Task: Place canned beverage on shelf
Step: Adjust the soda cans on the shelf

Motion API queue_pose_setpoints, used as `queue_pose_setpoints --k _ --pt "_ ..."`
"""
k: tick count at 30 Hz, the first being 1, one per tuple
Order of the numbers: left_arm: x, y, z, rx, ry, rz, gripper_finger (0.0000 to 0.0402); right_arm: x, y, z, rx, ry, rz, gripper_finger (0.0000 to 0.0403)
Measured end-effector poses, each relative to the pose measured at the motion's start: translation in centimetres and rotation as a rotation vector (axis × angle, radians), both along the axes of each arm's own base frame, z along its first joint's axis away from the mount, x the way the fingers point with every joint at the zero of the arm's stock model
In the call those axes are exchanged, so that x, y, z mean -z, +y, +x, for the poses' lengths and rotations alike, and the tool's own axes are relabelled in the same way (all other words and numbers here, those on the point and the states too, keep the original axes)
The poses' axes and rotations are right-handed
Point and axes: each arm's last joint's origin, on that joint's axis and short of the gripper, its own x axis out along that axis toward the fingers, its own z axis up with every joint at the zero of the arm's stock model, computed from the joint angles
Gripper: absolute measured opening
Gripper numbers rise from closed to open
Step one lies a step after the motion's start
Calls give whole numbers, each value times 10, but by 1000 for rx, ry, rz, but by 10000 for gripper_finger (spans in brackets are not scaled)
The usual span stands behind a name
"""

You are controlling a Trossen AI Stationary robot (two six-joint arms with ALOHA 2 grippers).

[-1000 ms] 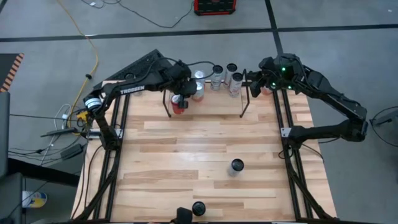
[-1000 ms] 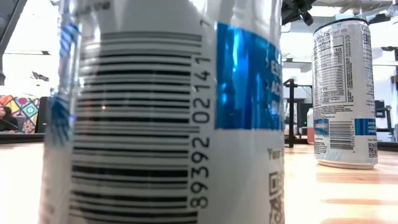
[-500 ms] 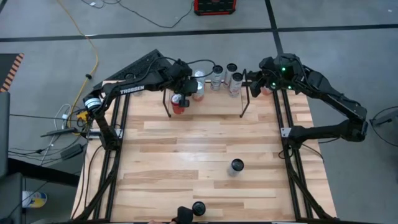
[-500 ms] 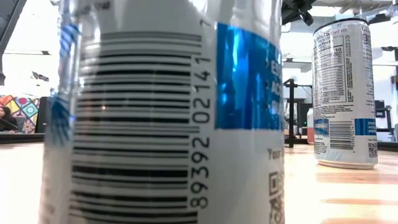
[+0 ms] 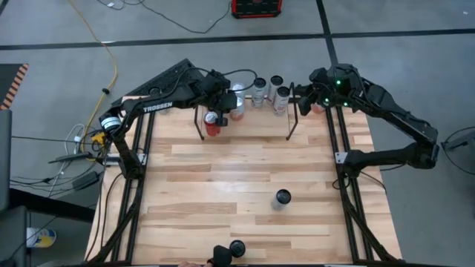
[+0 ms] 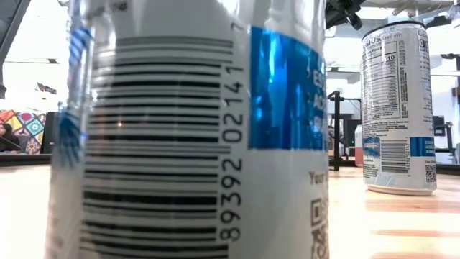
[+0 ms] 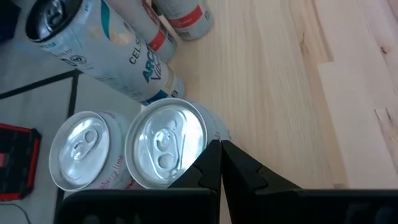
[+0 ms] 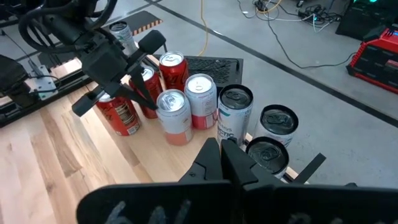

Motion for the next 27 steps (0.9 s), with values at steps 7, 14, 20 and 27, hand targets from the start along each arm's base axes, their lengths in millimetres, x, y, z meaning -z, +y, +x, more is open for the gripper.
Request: queue_pose_setpoints --k 7,14,20,27 --pt "-4 -3 0 21 -25 -15 0 2 -2 4 -1 4 18 0" --pt "-62 -25 -25 26 -120 9 0 19 -14 26 -85 85 56 0" --pt "-91 -38 -74 -41 -211 54 0 29 -44 42 -35 177 140 0" --pt "-71 -45 -107 -78 -349 36 0 41 -106 67 90 283 154 0"
